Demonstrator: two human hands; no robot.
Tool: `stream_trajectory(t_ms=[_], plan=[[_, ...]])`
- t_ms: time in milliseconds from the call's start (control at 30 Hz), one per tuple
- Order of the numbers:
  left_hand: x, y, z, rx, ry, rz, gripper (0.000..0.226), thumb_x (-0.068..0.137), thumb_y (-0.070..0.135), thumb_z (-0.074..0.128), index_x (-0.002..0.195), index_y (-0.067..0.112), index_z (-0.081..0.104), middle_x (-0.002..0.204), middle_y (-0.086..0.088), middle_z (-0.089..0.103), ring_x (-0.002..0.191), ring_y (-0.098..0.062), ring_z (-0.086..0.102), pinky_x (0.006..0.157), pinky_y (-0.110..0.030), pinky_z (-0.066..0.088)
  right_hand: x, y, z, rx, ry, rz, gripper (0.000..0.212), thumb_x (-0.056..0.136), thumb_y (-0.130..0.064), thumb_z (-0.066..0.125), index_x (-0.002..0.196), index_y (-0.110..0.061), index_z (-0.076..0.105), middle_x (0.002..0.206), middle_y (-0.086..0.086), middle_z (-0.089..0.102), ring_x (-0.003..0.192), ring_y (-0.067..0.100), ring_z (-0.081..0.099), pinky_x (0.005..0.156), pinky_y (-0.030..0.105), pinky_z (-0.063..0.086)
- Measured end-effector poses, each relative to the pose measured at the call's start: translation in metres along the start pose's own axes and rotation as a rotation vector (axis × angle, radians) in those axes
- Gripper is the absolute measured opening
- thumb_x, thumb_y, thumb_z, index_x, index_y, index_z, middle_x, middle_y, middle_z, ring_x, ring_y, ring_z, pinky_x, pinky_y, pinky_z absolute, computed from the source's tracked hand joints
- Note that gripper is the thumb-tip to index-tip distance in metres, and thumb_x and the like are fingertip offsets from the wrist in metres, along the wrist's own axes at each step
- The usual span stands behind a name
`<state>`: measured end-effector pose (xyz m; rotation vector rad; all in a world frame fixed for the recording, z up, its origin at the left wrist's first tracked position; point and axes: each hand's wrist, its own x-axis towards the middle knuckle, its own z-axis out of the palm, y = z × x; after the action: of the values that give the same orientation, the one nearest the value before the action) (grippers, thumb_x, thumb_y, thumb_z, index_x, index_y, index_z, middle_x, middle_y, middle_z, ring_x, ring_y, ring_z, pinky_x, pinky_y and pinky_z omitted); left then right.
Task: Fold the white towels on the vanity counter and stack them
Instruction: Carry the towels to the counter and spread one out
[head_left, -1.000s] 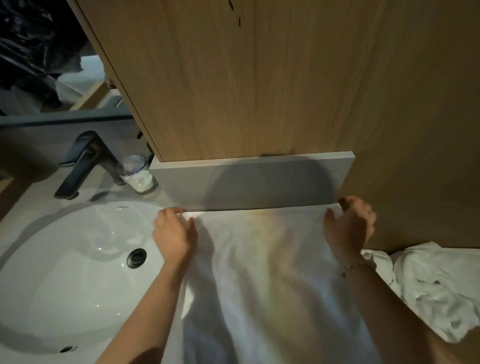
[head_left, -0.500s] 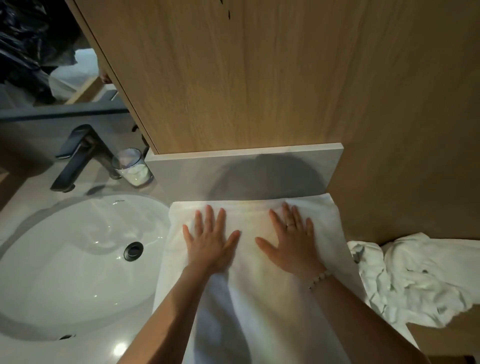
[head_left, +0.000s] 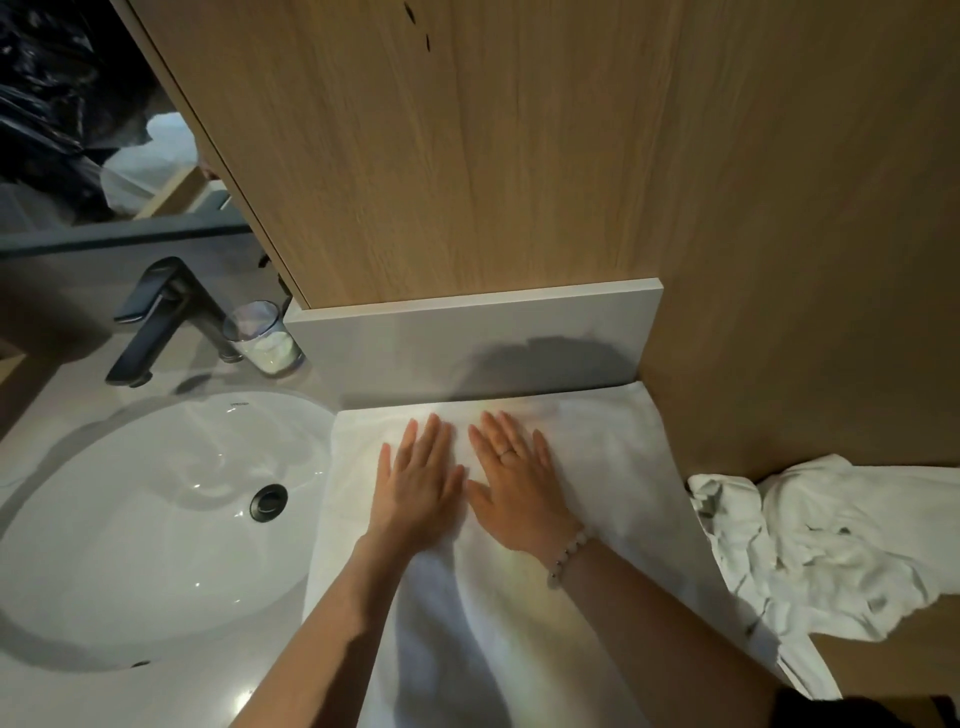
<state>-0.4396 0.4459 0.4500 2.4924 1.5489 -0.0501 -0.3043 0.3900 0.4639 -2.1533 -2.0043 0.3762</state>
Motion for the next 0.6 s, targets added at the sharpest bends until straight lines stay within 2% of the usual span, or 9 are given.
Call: stream_trajectory(t_ms=[33, 100, 133, 200, 300, 400, 467, 533, 600], plan=[[-0.002, -0.002, 0.003, -0.014, -0.017, 0.005, 0.104, 0.064, 0.075, -0.027, 0.15, 0.026, 0.002, 0.156, 0.009, -0.012, 0.145, -0.016, -0.012, 0.116, -0.043, -0.006, 0.0, 0.002, 0.002, 0.002, -0.039, -0.024, 0.07, 0.08, -0.049, 0.022, 0.134, -0.016, 0.052, 0.144, 0.004, 0.045, 0.134, 0.021, 0.041, 0.109, 0.045, 0.027], [-0.002, -0.006, 0.004, -0.041, -0.017, -0.02, 0.095, 0.07, 0.075, -0.015, 0.15, 0.027, 0.004, 0.157, 0.008, -0.008, 0.145, -0.015, -0.011, 0.116, -0.042, -0.004, 0.001, 0.015, 0.005, -0.005, -0.023, -0.05, 0.084, 0.076, -0.057, 0.003, 0.148, -0.02, 0.026, 0.157, -0.001, 0.017, 0.145, 0.015, 0.012, 0.114, 0.034, 0.0], [-0.002, -0.008, 0.002, -0.047, -0.012, -0.044, 0.088, 0.075, 0.071, -0.006, 0.15, 0.028, 0.005, 0.158, 0.007, -0.006, 0.146, -0.016, -0.01, 0.116, -0.041, -0.004, 0.001, 0.027, 0.005, 0.005, -0.014, -0.018, 0.089, 0.072, -0.06, -0.004, 0.15, -0.022, 0.017, 0.158, -0.004, 0.007, 0.146, 0.013, 0.001, 0.113, 0.031, -0.007], [-0.002, -0.013, -0.002, -0.053, 0.002, -0.091, 0.077, 0.083, 0.065, 0.009, 0.15, 0.028, 0.008, 0.159, 0.004, -0.003, 0.146, -0.016, -0.008, 0.116, -0.041, -0.003, -0.004, 0.052, 0.002, -0.016, 0.016, 0.081, 0.094, 0.068, -0.064, -0.009, 0.151, -0.023, 0.009, 0.159, -0.007, -0.001, 0.146, 0.011, -0.006, 0.114, 0.032, -0.01], [-0.004, -0.02, -0.007, -0.057, -0.004, -0.096, 0.068, 0.092, 0.059, 0.021, 0.15, 0.026, 0.011, 0.159, 0.003, -0.001, 0.146, -0.017, -0.006, 0.117, -0.042, -0.001, -0.015, 0.087, -0.008, -0.065, -0.003, 0.215, 0.098, 0.065, -0.068, -0.011, 0.151, -0.024, 0.005, 0.158, -0.009, -0.003, 0.145, 0.01, -0.007, 0.115, 0.036, -0.008], [-0.003, -0.017, -0.008, -0.048, -0.015, -0.108, 0.064, 0.096, 0.054, 0.023, 0.151, 0.024, 0.008, 0.159, 0.002, -0.003, 0.146, -0.018, -0.005, 0.117, -0.043, 0.0, -0.019, 0.094, -0.016, -0.079, -0.054, 0.284, 0.082, 0.083, -0.066, 0.002, 0.151, -0.021, 0.002, 0.159, -0.007, -0.006, 0.145, 0.01, -0.008, 0.115, 0.043, -0.007], [-0.005, -0.01, -0.009, -0.044, -0.012, -0.145, 0.061, 0.098, 0.047, 0.023, 0.151, 0.021, 0.008, 0.159, -0.001, -0.003, 0.146, -0.02, -0.004, 0.117, -0.045, 0.002, -0.024, 0.08, -0.019, -0.031, -0.033, 0.324, 0.077, 0.086, -0.06, 0.005, 0.151, -0.017, 0.002, 0.159, -0.001, -0.005, 0.146, 0.013, -0.007, 0.115, 0.043, -0.008], [-0.014, 0.0, -0.008, -0.056, 0.032, -0.173, 0.059, 0.1, 0.042, 0.023, 0.151, 0.016, 0.01, 0.159, -0.004, 0.001, 0.146, -0.022, -0.001, 0.117, -0.046, 0.004, -0.033, 0.055, -0.014, -0.022, 0.071, 0.251, 0.084, 0.079, -0.057, -0.003, 0.151, -0.016, 0.01, 0.159, 0.002, 0.003, 0.146, 0.016, 0.001, 0.113, 0.04, -0.008], [-0.031, 0.014, -0.006, -0.076, 0.084, -0.157, 0.057, 0.1, 0.04, 0.023, 0.15, 0.016, 0.012, 0.159, -0.005, 0.005, 0.146, -0.023, 0.001, 0.116, -0.047, 0.004, -0.045, 0.025, -0.004, -0.007, 0.135, 0.122, 0.083, 0.078, -0.051, 0.001, 0.148, -0.014, 0.026, 0.156, 0.003, 0.018, 0.145, 0.02, 0.017, 0.113, 0.041, -0.002]])
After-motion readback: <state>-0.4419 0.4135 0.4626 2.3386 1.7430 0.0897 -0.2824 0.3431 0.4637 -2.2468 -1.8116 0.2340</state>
